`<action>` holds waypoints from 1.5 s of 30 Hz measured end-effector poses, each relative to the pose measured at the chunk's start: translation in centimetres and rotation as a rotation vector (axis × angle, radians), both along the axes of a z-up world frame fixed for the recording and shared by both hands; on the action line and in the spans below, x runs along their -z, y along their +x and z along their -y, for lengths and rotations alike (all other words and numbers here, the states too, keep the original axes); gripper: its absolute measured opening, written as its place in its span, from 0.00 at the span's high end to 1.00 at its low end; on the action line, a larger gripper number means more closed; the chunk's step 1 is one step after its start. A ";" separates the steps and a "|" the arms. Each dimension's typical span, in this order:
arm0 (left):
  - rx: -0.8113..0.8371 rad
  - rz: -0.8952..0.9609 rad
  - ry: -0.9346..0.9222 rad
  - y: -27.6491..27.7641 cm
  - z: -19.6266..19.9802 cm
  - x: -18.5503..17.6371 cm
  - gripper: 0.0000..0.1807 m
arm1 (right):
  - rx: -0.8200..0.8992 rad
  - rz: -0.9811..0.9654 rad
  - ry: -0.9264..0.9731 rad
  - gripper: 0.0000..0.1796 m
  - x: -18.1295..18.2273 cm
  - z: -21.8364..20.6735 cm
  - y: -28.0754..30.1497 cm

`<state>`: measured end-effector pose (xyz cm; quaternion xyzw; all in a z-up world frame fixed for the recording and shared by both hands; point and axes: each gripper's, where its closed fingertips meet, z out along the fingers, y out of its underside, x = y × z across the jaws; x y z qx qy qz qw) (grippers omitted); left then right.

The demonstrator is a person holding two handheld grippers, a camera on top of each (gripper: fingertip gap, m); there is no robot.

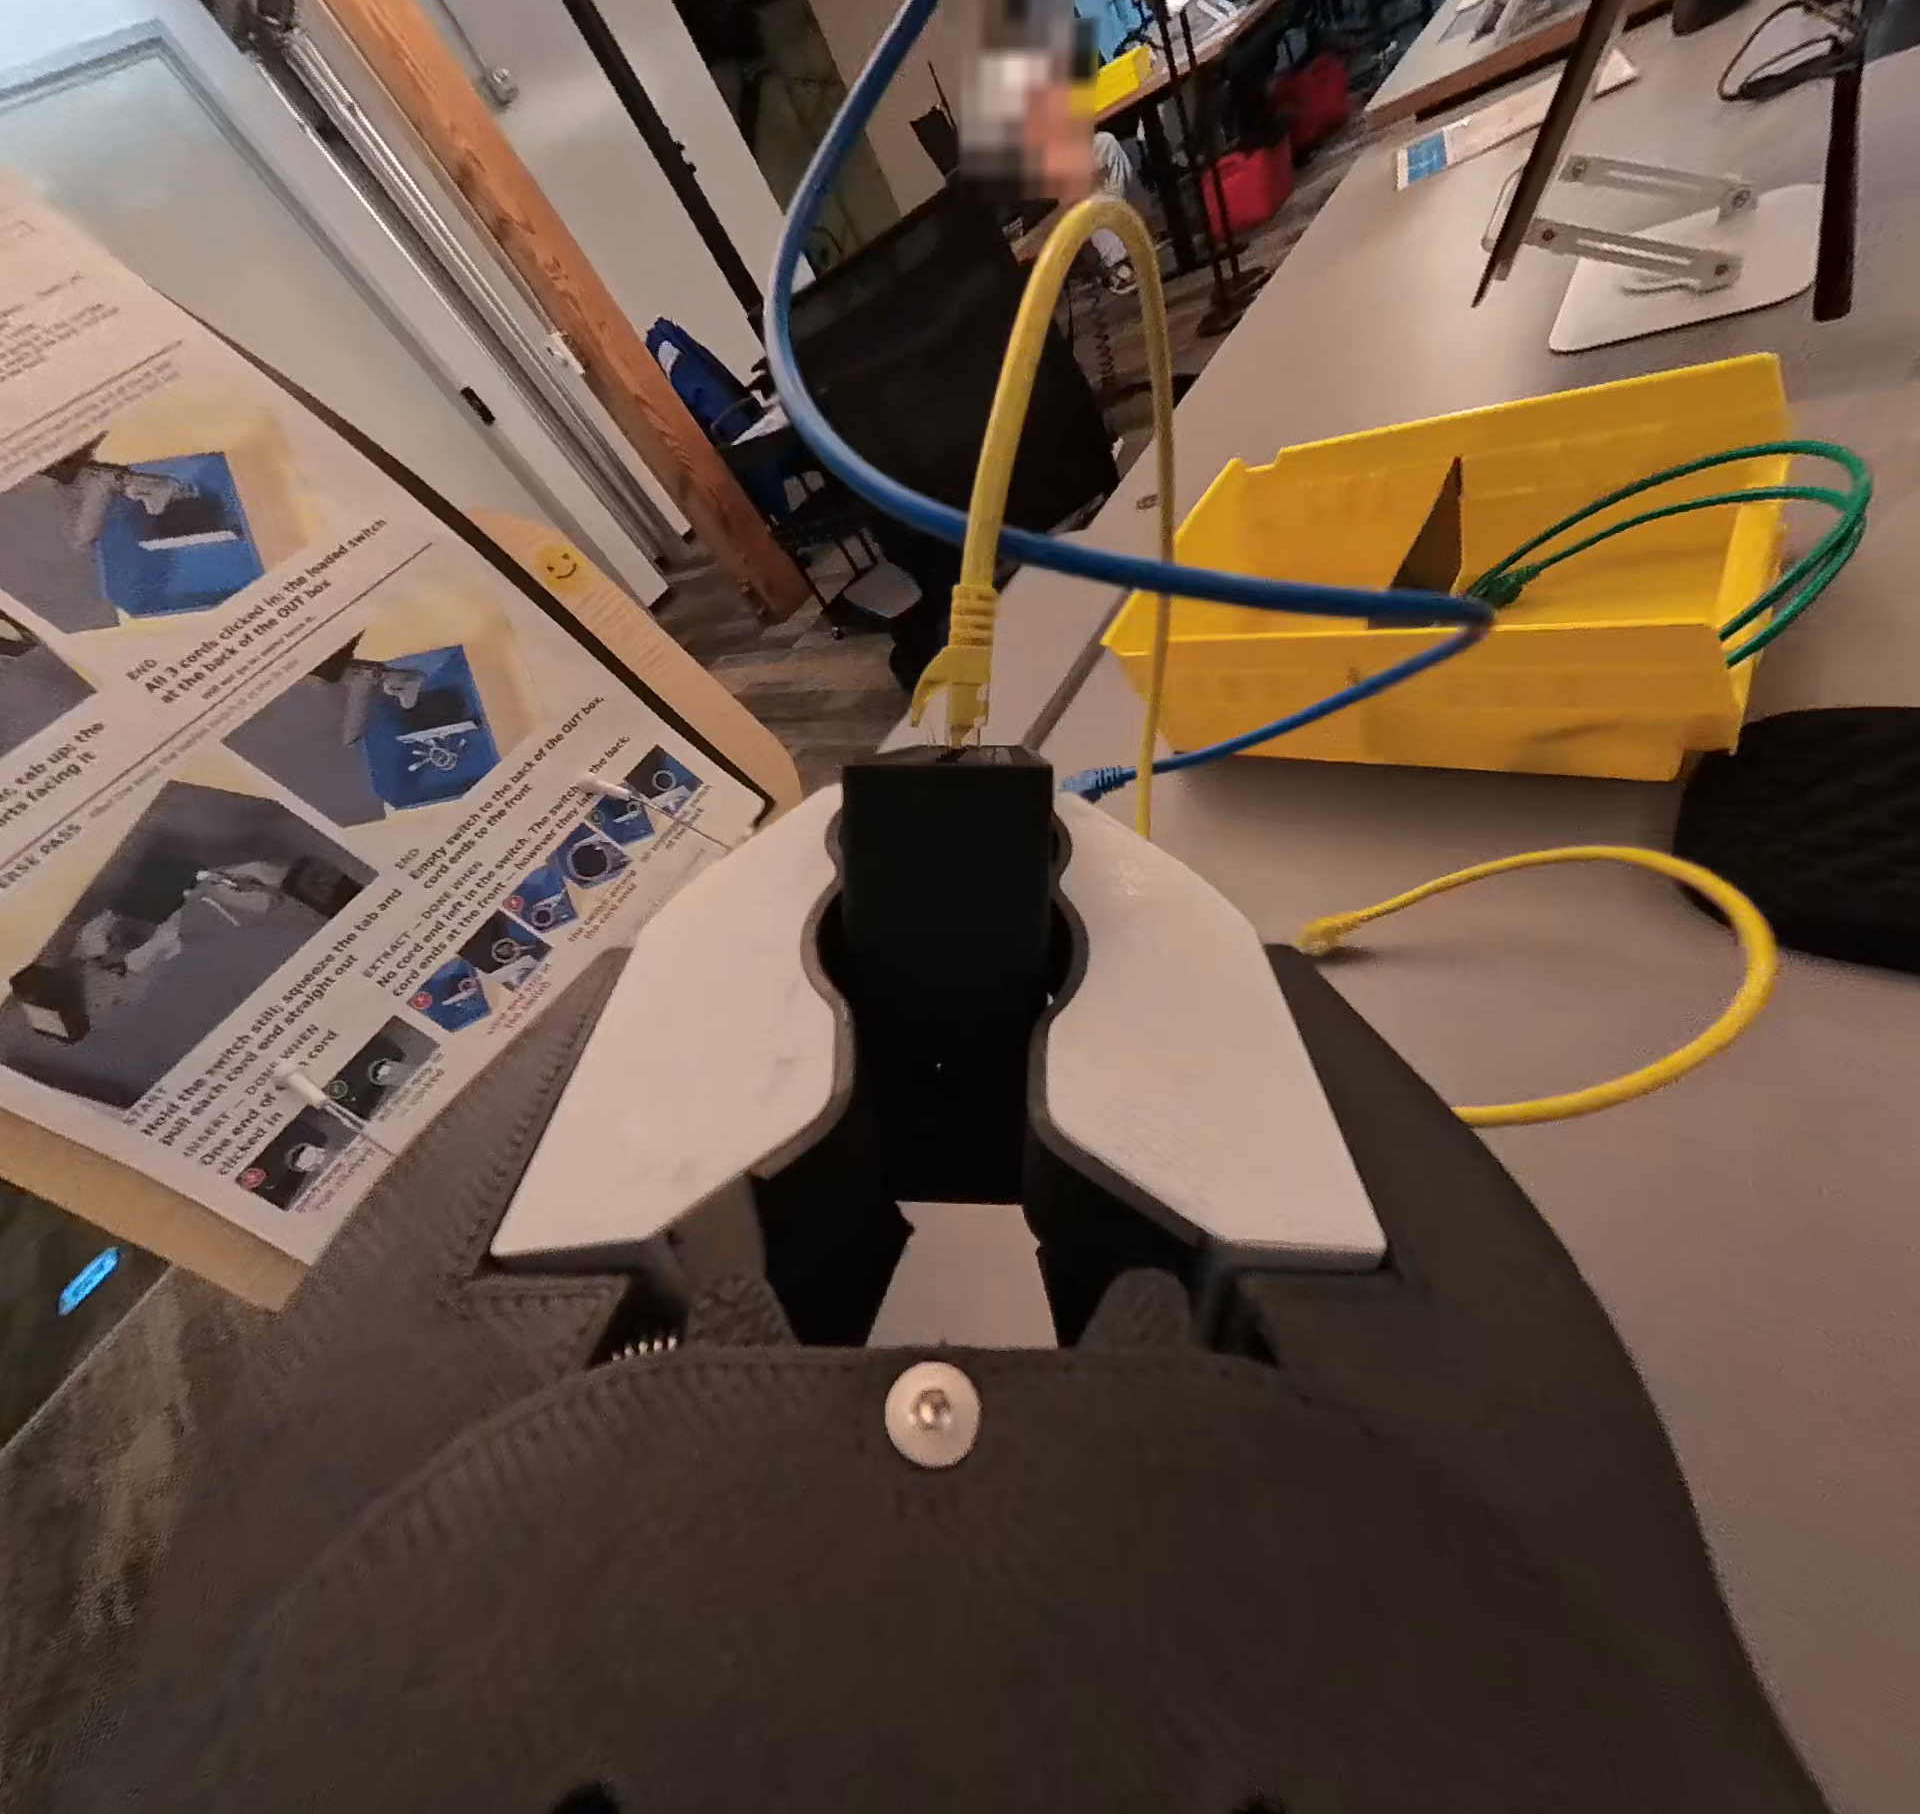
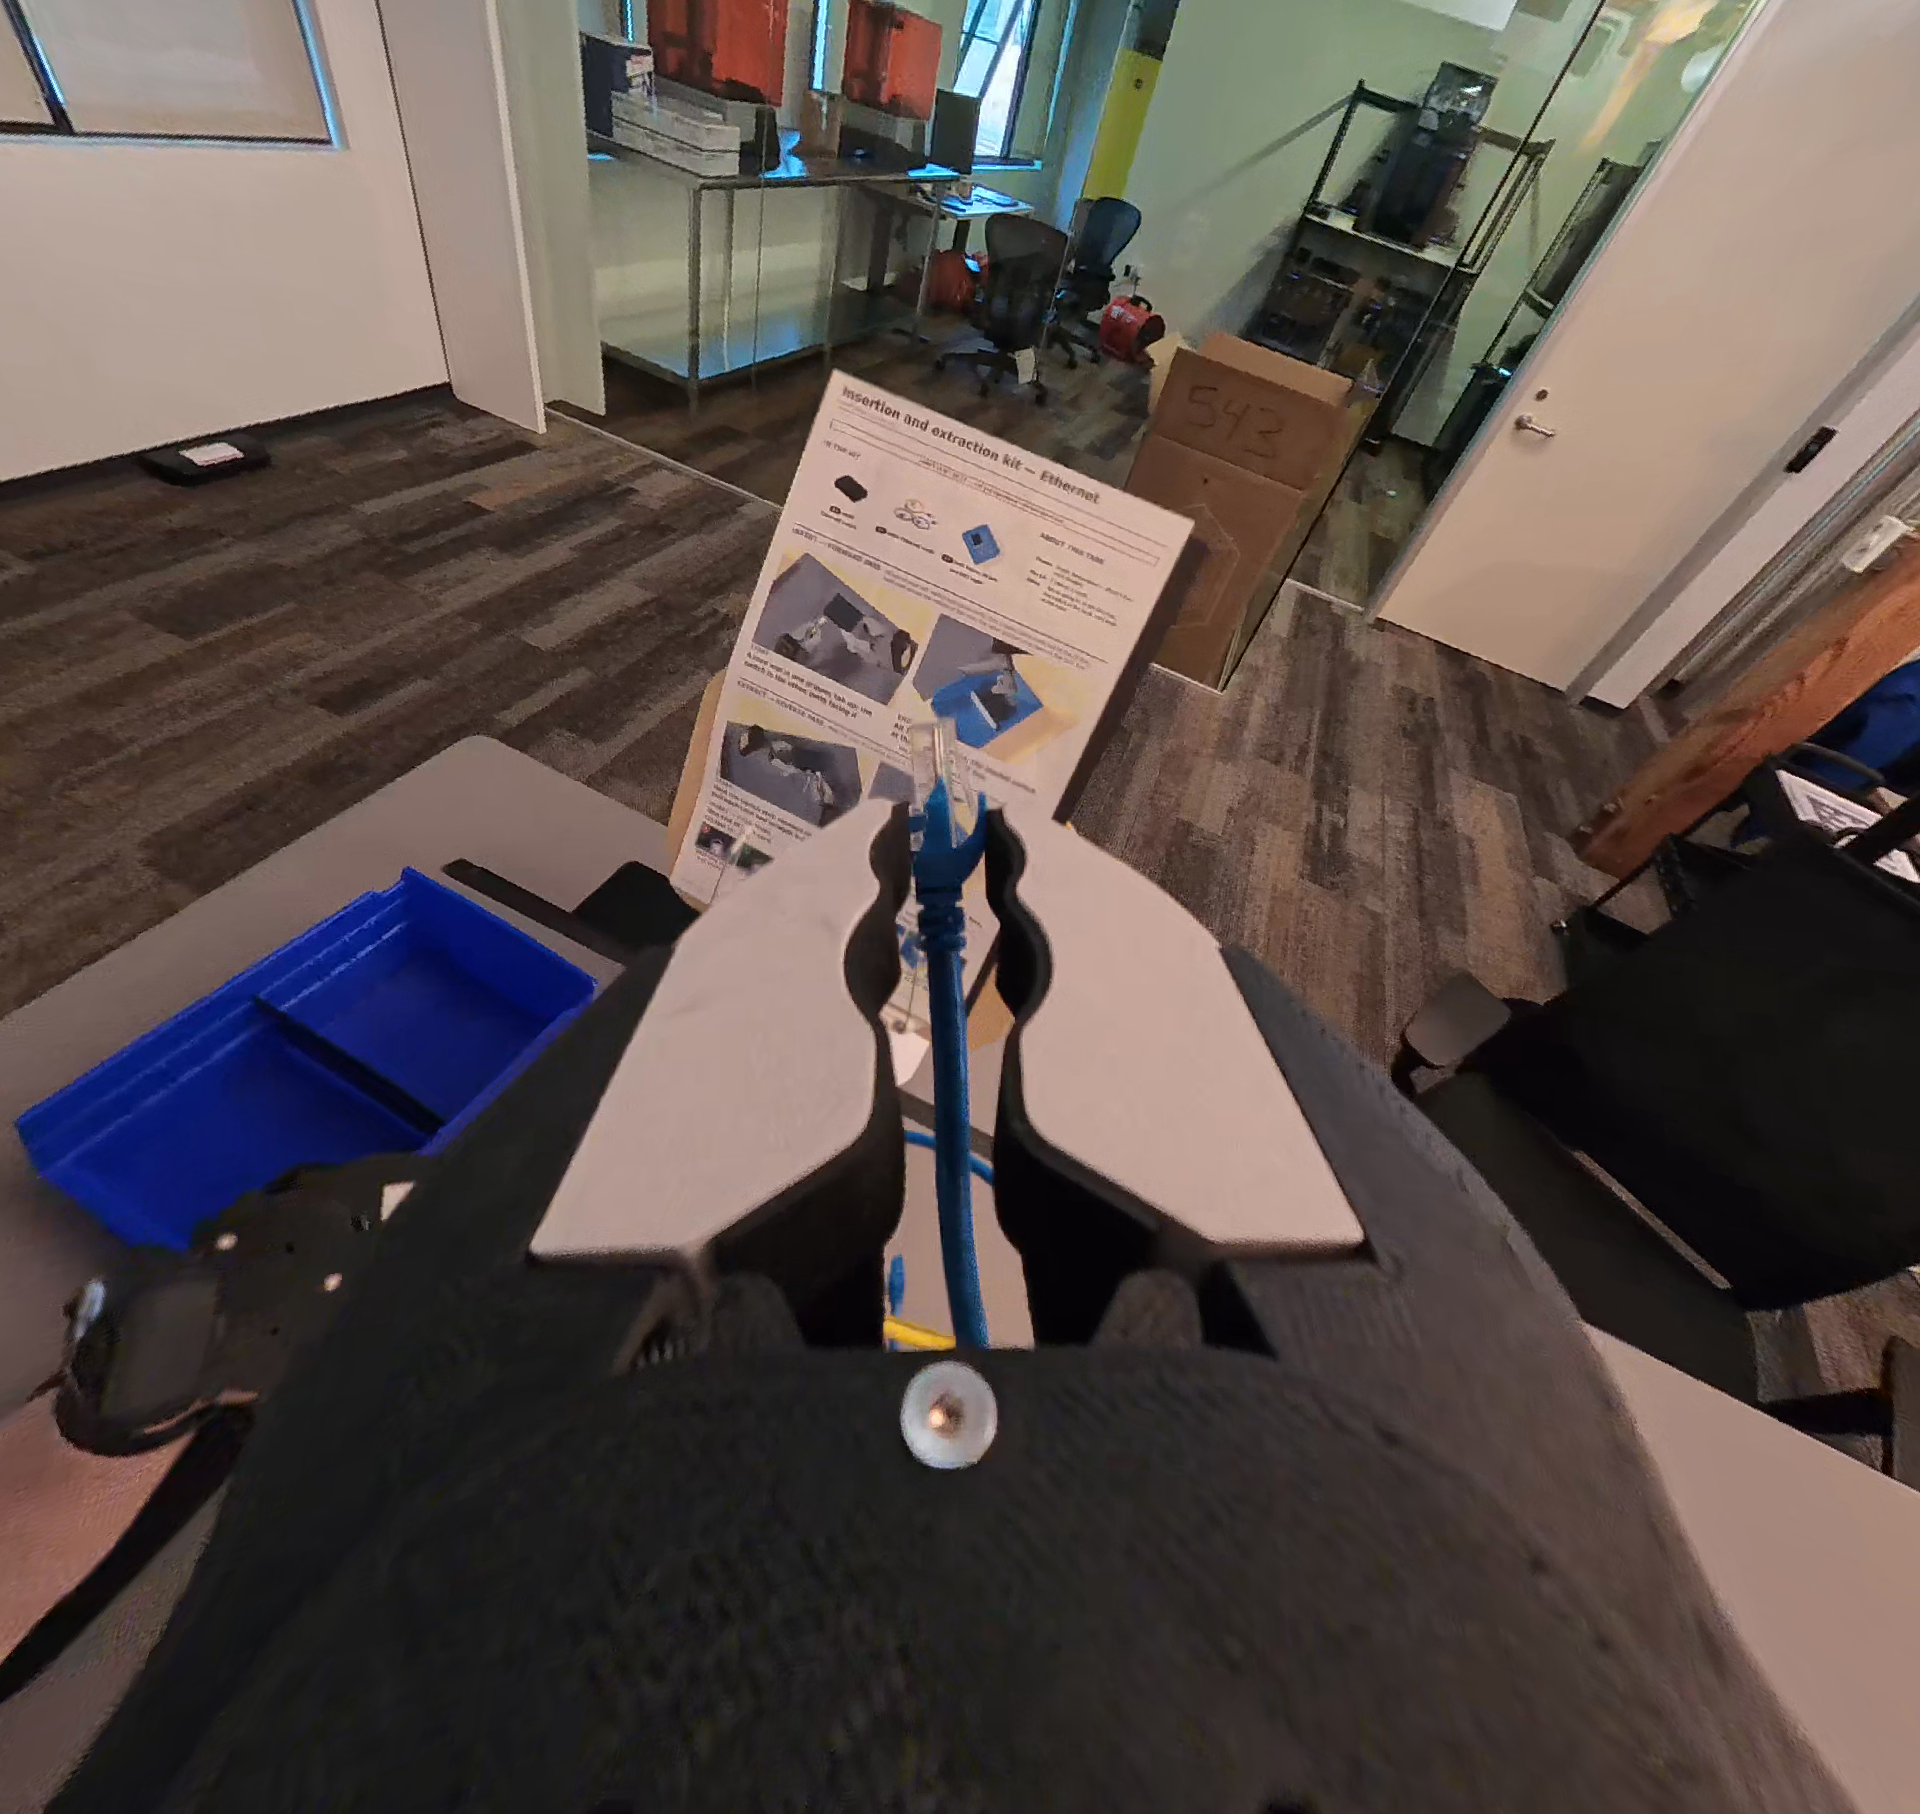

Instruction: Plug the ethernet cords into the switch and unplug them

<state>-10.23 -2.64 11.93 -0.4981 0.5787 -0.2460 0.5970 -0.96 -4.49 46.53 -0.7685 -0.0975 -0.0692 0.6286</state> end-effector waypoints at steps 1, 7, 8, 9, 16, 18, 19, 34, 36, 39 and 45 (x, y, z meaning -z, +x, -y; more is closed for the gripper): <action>0.032 -0.004 -0.037 0.0 0.6 0.0 0.84 | 0.001 0.018 -0.003 0.92 0.3 0.2 0.1; 0.170 0.015 -0.258 -0.4 3.7 -0.9 0.84 | -0.030 0.149 -0.047 0.92 2.7 0.4 -1.8; 0.201 0.015 -0.302 -0.5 4.3 -0.9 0.84 | -0.043 0.169 -0.057 0.92 3.2 0.3 -2.3; 0.227 0.011 -0.343 -0.6 4.8 -0.9 0.84 | -0.053 0.183 -0.066 0.92 3.8 0.1 -2.8; 0.325 0.019 -0.468 -1.2 6.2 -1.4 0.84 | -0.097 0.264 -0.175 0.92 9.5 -1.8 -4.9; 0.381 0.028 -0.512 -1.4 7.0 -1.8 0.84 | -0.100 0.283 -0.196 0.92 11.2 -2.6 -5.1; 0.413 0.040 -0.530 -1.5 7.4 -2.1 0.84 | -0.098 0.294 -0.197 0.92 11.8 -3.1 -5.2; 0.750 0.101 -0.646 -1.8 12.2 -3.8 0.84 | -0.041 0.214 -0.112 0.92 9.5 -6.0 -4.2; 0.755 0.166 -0.668 -2.4 11.3 -4.8 0.84 | -0.039 0.200 -0.110 0.92 8.7 -5.1 -3.7; 0.770 0.263 -0.704 -3.8 9.5 -6.3 0.84 | -0.027 0.195 -0.087 0.92 7.2 -3.4 -2.7; 0.778 0.432 -0.818 -6.6 4.8 -8.2 0.84 | -0.040 0.181 0.001 0.92 3.4 0.6 -2.1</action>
